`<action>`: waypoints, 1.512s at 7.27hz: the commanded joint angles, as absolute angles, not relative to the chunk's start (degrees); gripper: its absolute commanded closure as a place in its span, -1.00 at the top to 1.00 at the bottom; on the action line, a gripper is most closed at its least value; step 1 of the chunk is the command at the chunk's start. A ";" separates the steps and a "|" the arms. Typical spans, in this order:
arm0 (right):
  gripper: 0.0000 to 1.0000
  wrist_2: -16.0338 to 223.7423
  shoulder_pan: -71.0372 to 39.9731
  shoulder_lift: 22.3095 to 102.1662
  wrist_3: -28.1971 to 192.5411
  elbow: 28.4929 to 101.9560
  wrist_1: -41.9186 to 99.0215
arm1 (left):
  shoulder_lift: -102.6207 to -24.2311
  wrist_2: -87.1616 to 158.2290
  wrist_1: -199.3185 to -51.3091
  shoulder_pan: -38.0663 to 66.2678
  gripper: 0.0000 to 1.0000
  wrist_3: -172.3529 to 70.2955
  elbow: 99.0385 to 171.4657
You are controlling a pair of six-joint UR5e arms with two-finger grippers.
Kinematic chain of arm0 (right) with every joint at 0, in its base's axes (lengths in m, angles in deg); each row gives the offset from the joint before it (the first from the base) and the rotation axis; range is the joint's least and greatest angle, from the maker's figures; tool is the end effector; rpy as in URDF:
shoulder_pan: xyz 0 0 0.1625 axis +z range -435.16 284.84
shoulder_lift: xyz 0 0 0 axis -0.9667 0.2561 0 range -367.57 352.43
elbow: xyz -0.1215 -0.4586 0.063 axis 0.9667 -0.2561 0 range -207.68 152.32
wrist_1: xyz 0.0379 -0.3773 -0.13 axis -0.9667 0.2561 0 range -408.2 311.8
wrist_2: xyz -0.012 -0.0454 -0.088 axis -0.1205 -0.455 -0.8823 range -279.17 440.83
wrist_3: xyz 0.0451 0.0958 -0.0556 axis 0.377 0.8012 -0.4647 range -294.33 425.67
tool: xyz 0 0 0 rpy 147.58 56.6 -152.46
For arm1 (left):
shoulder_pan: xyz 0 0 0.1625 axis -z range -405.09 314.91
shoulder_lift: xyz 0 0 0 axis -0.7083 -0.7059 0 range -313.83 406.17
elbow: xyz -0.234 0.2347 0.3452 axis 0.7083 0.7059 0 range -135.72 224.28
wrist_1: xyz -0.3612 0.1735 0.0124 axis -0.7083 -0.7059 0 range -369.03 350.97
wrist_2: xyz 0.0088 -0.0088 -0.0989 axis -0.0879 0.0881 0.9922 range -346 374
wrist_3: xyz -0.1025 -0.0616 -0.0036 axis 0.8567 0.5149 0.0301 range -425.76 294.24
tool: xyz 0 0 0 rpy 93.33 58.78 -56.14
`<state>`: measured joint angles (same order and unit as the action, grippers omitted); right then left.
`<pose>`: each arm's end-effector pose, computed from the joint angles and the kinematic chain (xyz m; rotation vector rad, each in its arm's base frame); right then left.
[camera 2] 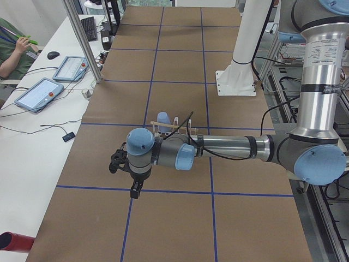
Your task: Hang cup on cup holder
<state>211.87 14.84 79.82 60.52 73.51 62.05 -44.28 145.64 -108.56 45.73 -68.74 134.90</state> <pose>0.0548 -0.4780 0.6512 -0.0752 -0.7195 -0.0457 -0.0611 -0.4953 0.7037 0.2005 0.7186 0.1031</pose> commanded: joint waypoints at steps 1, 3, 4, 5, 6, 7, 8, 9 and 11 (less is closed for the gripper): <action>1.00 211.18 15.28 83.38 57.35 74.27 62.02 | -44.18 142.59 -108.44 44.03 0.98 -65.67 136.56; 1.00 210.74 15.36 83.40 57.05 73.49 62.11 | -43.66 142.50 -108.44 44.03 0.98 -65.85 136.48; 1.00 209.78 15.36 83.05 57.32 72.70 62.02 | -43.66 142.58 -108.44 44.03 0.98 -65.85 136.57; 1.00 209.42 15.10 82.52 57.67 71.12 61.41 | -43.74 142.58 -108.35 44.03 0.98 -65.85 136.48; 1.00 209.33 15.01 82.34 57.67 68.15 56.53 | -43.66 142.58 -108.35 44.11 0.98 -65.85 136.48; 1.00 209.42 15.01 82.34 58.02 65.51 52.48 | -43.66 142.58 -108.35 44.11 0.98 -65.85 136.57; 1.00 209.68 15.10 82.34 60.11 66.00 52.00 | -43.66 142.58 -108.35 44.20 0.98 -65.85 136.65; 1.00 209.85 14.75 82.34 60.92 66.53 51.39 | -43.66 142.58 -108.44 44.11 0.98 -65.85 136.66; 1.00 210.03 14.05 82.34 61.10 67.67 51.30 | -43.66 142.85 -108.26 44.20 0.98 -65.85 136.74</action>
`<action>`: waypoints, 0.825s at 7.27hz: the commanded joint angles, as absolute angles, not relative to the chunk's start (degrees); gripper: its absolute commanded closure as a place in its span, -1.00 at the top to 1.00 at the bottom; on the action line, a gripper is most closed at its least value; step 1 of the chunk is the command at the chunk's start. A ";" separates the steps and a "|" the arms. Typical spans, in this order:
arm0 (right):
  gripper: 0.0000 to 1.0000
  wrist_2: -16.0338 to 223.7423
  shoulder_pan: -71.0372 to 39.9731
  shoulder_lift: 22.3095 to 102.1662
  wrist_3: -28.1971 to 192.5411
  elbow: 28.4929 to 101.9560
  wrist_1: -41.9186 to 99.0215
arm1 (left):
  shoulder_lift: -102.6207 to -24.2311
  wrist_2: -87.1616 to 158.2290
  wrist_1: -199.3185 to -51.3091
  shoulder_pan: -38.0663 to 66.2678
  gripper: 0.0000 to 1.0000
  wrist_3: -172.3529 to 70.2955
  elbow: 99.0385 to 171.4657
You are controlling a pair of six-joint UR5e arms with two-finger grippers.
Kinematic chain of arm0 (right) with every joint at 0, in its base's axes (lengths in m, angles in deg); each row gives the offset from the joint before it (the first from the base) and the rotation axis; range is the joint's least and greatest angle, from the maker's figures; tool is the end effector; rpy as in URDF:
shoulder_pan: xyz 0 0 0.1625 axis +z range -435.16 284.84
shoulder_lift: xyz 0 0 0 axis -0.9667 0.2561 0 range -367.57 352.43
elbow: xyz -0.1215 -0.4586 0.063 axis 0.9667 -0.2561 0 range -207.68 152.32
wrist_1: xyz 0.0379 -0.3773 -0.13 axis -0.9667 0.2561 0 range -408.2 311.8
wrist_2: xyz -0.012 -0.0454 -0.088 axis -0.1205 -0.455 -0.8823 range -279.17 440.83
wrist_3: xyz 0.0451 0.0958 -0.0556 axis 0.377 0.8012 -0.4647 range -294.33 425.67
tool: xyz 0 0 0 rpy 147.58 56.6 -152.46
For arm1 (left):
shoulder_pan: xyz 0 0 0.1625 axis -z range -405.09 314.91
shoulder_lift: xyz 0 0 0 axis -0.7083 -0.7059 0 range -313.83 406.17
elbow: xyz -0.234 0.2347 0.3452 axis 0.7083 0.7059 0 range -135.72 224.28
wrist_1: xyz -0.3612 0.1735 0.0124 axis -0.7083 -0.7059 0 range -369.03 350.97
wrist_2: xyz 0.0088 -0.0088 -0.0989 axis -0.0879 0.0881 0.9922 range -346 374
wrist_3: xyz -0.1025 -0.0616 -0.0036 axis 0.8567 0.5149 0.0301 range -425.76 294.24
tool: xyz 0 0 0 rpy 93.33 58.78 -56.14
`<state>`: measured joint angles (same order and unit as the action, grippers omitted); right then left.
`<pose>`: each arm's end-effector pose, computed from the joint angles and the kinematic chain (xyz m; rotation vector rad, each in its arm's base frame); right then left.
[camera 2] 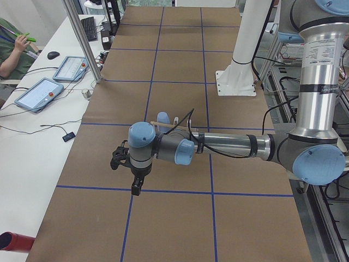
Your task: Hang cup on cup holder
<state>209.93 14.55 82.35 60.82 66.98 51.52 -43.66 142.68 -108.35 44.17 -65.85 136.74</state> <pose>0.0555 -0.4691 0.7109 -0.0561 -0.6847 -0.0566 -0.0523 -0.4934 0.6975 0.1908 0.6739 0.0822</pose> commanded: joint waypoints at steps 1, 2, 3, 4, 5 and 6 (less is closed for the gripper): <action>1.00 210.03 13.96 82.52 61.10 67.68 51.30 | -43.66 143.02 -106.09 44.20 0.98 -65.85 137.61; 1.00 210.03 14.04 82.52 61.10 67.77 51.30 | -43.74 143.02 -102.67 44.11 0.98 -66.37 138.84; 1.00 210.03 14.05 82.34 61.10 68.20 51.30 | -43.48 143.02 -102.29 44.11 0.98 -66.72 138.24; 1.00 210.03 14.05 82.26 61.10 68.21 51.38 | -43.39 143.11 -102.29 44.29 0.98 -66.73 137.72; 1.00 210.12 14.05 82.34 61.19 68.12 51.47 | -43.39 143.29 -101.85 44.29 0.98 -66.73 136.41; 1.00 211.34 14.05 82.60 61.19 68.12 51.56 | -43.48 143.29 -101.93 44.20 0.98 -66.73 135.52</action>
